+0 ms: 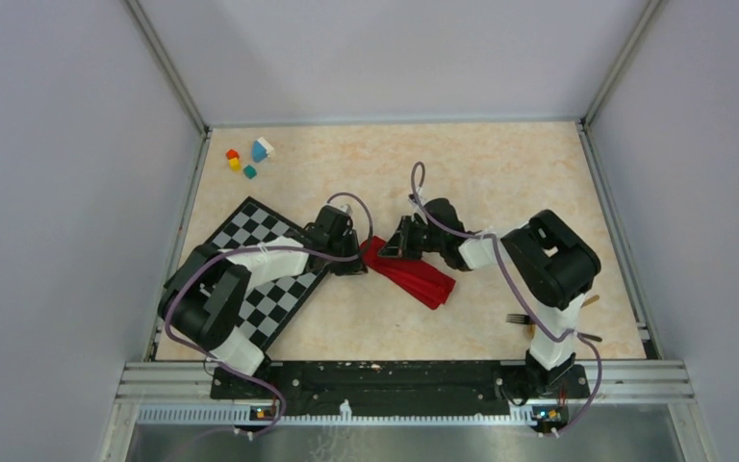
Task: Fold the napkin into a case and place the utensils inside
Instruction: Grasp the top corner of the smaller rectangle folded napkin from the folded napkin.
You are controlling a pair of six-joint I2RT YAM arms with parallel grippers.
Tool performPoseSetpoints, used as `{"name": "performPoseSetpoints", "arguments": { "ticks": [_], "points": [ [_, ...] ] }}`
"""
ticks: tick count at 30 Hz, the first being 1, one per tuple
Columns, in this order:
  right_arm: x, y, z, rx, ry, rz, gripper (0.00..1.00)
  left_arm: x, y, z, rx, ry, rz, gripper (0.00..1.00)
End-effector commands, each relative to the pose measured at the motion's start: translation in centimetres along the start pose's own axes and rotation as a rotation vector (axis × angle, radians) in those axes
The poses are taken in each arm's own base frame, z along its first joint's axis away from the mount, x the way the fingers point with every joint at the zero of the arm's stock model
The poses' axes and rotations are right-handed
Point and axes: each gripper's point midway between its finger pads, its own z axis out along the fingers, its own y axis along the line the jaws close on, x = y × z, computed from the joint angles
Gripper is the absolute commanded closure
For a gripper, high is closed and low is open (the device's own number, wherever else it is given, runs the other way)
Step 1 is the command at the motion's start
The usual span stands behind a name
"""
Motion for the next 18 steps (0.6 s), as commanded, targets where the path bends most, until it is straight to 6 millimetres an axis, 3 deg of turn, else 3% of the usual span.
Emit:
{"name": "performPoseSetpoints", "arguments": {
  "ticks": [1, 10, 14, 18],
  "points": [
    [-0.2, 2.4, 1.8, -0.075, 0.009, -0.048, 1.00, -0.6, 0.8, 0.4, -0.046, -0.007, 0.009, 0.74],
    [2.9, 4.6, 5.5, -0.173, 0.096, 0.011, 1.00, -1.6, -0.2, 1.7, -0.037, -0.007, 0.016, 0.74],
    [0.8, 2.4, 3.6, -0.156, 0.032, 0.067, 0.99, -1.5, 0.4, 1.7, -0.059, -0.001, 0.030, 0.74],
    [-0.4, 2.1, 1.1, -0.127, 0.034, 0.003, 0.89, -0.5, 0.5, 0.3, -0.031, -0.001, 0.046, 0.70]
  ]
}}
